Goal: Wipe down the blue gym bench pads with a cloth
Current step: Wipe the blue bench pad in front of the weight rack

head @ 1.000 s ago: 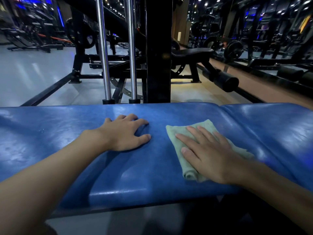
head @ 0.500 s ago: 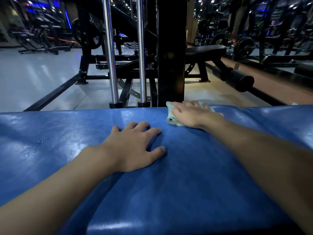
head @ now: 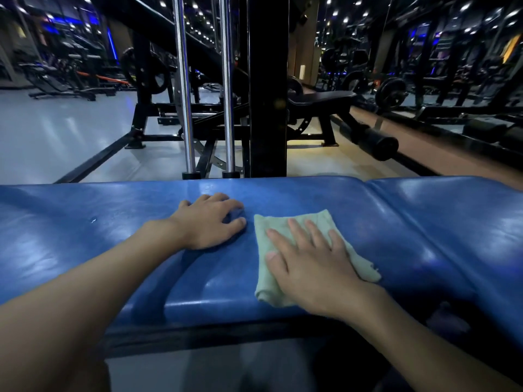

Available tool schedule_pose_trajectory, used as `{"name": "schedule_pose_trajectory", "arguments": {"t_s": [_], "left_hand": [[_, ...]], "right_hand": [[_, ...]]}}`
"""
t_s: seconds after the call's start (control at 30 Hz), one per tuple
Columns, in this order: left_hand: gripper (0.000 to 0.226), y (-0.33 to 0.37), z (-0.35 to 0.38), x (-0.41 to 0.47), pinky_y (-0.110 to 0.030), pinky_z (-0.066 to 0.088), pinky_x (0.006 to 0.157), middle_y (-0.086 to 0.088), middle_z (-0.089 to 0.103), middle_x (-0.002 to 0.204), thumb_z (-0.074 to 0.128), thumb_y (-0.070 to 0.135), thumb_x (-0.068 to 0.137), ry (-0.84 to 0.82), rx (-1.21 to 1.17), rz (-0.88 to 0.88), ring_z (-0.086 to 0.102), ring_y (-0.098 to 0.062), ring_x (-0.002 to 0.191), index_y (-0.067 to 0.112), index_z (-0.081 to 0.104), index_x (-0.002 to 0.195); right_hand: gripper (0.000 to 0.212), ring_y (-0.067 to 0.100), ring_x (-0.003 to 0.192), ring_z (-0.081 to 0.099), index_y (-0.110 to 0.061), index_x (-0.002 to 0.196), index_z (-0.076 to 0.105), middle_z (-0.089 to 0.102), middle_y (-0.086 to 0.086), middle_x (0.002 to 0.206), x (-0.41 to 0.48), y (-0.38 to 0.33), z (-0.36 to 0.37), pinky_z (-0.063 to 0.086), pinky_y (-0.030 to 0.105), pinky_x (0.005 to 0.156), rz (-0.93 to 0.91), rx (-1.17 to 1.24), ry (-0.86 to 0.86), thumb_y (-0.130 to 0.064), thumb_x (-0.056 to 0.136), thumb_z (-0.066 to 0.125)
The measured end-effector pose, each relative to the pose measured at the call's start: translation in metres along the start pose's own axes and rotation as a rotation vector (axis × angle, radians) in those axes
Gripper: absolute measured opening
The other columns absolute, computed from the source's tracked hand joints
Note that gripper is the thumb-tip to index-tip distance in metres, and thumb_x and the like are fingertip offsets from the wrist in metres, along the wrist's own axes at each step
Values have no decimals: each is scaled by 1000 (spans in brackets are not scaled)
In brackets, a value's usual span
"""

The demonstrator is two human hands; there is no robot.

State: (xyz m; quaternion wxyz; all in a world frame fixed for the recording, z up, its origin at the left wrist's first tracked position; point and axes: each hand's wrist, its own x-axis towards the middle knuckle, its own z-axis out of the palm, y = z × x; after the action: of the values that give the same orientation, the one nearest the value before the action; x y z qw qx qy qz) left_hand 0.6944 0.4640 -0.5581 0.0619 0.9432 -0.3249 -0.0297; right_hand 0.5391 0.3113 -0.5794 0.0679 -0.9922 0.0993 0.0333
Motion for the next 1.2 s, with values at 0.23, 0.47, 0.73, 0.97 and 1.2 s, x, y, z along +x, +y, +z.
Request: {"name": "schedule_pose_trajectory", "arguments": {"t_s": [0.23,0.47,0.73,0.97,1.2], "left_hand": [[37,83,-18,-51,-42,44,96,0,57,124,43,42,95,307,-165,79,54,-26,114,26,60,124],[77,151,49,-45,-55,28,96,-11,40,137,-4,60,80,118,168,101,36,-38,121,23,38,134],[74,123,44,4,-57,-2,118,-3,5,166,17,70,91,-19,64,-3,-1,-33,151,34,12,156],[71,76,27,110,-58,0,118,-1,-1,167,14,77,90,-70,104,-83,0,-33,152,48,4,154],[79,61,25,155,-58,8,116,-2,17,165,10,81,81,-60,122,-109,16,-34,150,49,8,152]], "right_hand": [[43,10,141,33,-31,143,47,41,-12,153,-2,51,-27,14,46,119,60,345,310,-39,102,36],[28,23,109,59,-21,105,66,66,-3,111,-13,103,-25,44,40,94,128,252,275,-35,100,42],[39,18,134,42,-24,128,55,54,-4,139,22,106,-28,31,40,106,20,210,241,-38,102,29],[58,10,151,-6,-37,155,15,-1,-11,166,34,103,-7,-3,46,121,-6,33,108,-54,100,10],[61,8,150,-11,-39,155,5,-7,-11,165,36,107,-3,-5,45,121,-6,42,95,-56,96,3]]}}
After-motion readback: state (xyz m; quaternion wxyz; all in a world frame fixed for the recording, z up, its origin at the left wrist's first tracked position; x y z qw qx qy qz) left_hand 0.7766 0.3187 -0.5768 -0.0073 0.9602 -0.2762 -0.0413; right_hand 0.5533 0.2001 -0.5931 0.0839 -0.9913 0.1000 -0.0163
